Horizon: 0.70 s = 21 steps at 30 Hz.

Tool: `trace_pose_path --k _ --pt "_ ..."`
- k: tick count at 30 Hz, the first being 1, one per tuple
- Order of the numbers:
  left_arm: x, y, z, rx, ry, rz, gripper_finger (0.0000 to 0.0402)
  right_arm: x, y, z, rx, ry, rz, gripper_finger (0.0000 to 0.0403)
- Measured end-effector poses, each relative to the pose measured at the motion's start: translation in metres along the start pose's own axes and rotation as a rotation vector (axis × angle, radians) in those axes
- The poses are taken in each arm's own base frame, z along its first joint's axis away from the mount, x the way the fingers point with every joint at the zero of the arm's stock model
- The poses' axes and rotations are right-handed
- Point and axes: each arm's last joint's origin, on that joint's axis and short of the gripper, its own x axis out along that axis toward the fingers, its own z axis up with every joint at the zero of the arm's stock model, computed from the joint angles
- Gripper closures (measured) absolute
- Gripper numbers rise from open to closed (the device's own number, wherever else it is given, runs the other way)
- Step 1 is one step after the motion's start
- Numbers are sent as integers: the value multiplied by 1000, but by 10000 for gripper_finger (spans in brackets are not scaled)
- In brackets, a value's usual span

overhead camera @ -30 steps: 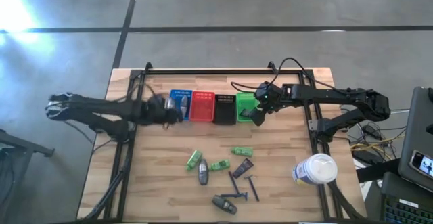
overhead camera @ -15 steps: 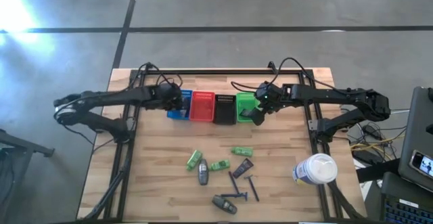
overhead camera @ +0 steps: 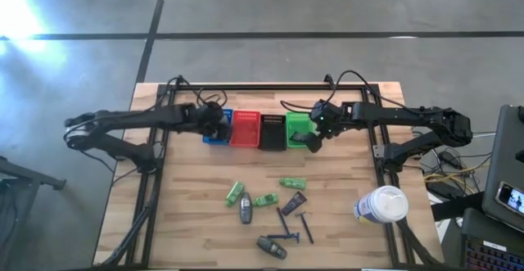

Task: Pick & Place Travel size toiletries
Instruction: Put the left shampoo bottle into the red basket

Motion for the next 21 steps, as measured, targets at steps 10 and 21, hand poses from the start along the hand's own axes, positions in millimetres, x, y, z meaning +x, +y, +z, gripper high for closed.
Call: trace_pose_path --k 10,21 --pt "-17 -52 -81 217 266 -84 125 0 -1 -1 -42 10 -5 53" --pt "17 -109 -136 145 321 56 124 0 -1 -2 -94 23 -10 77"
